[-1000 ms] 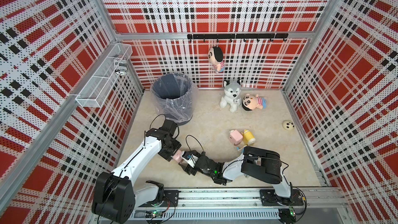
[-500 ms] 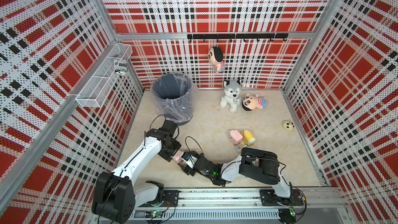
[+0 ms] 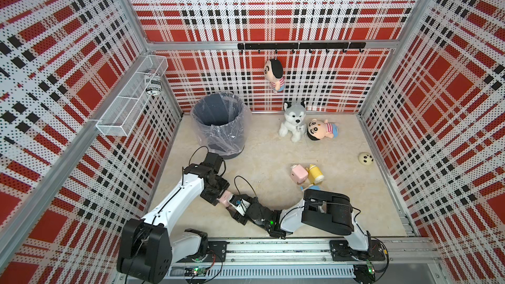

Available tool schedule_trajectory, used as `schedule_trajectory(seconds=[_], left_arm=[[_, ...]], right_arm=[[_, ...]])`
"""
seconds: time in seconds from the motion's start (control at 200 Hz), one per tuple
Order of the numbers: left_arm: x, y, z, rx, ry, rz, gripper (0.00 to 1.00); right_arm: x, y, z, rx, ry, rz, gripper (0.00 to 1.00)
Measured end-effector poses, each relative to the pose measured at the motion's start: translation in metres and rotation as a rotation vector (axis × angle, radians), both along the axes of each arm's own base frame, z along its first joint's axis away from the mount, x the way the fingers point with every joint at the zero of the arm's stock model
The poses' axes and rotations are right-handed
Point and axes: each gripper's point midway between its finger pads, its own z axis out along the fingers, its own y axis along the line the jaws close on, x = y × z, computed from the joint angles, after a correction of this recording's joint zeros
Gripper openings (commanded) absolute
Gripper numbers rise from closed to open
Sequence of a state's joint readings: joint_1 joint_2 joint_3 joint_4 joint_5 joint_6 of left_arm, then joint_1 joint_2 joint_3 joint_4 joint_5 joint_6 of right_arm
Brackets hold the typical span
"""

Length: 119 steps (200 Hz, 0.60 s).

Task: Take out the pencil sharpener tray and clean the shavings
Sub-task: Open the container of the pencil sharpener.

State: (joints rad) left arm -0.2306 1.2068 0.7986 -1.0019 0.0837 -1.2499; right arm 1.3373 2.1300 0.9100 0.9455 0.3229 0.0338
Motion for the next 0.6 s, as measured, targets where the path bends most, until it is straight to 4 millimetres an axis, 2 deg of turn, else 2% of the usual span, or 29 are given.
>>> schedule_trajectory(seconds=[0.17,0.596], left_arm=[[-0.0008,0.001,-0.0004,-0.007,0.001,0.009,0.56],[-0.0027,-0.0002,-0.001,-0.02,0.009,0.011,0.56]], right_arm=[[-0.0008,0.0002,0.0005,0.001,-0.004,0.0,0.54],[-0.0042,-0.0036,0.0005,0.019,-0.005,0.01,0.55]])
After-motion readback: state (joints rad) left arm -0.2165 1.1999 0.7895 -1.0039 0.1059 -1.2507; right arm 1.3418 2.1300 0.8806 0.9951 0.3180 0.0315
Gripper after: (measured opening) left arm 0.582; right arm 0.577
